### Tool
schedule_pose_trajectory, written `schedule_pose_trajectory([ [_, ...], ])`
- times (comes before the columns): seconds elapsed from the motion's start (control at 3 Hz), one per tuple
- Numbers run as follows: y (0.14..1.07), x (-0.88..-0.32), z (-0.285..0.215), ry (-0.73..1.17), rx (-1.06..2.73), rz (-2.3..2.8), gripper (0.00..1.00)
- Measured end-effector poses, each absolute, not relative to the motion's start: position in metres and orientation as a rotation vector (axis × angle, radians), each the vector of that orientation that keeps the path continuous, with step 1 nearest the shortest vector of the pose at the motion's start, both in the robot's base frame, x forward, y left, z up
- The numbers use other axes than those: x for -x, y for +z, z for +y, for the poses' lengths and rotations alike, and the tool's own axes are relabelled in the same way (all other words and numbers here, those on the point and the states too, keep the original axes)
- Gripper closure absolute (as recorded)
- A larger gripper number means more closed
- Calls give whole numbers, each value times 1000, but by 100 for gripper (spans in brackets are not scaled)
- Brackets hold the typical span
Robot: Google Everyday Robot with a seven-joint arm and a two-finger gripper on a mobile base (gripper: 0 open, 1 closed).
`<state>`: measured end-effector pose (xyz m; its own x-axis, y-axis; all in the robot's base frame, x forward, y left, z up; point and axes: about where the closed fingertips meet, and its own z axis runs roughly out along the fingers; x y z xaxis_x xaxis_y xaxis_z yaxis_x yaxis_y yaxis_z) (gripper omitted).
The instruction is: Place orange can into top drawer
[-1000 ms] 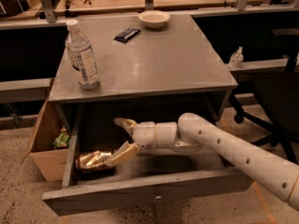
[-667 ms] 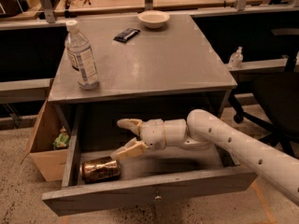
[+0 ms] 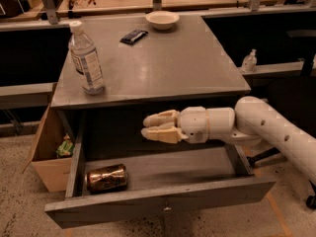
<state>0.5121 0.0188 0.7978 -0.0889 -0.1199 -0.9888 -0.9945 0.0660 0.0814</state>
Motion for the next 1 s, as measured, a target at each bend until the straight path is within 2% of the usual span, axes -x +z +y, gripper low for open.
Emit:
schedule_pose_trajectory([
  [0.33,865,-523,-13,1140,1187,1352,89],
  [0.67,927,-526,-32,1061,1127,1309,89],
  [1.0,926,-530,-30,1052,1118,1314,66],
])
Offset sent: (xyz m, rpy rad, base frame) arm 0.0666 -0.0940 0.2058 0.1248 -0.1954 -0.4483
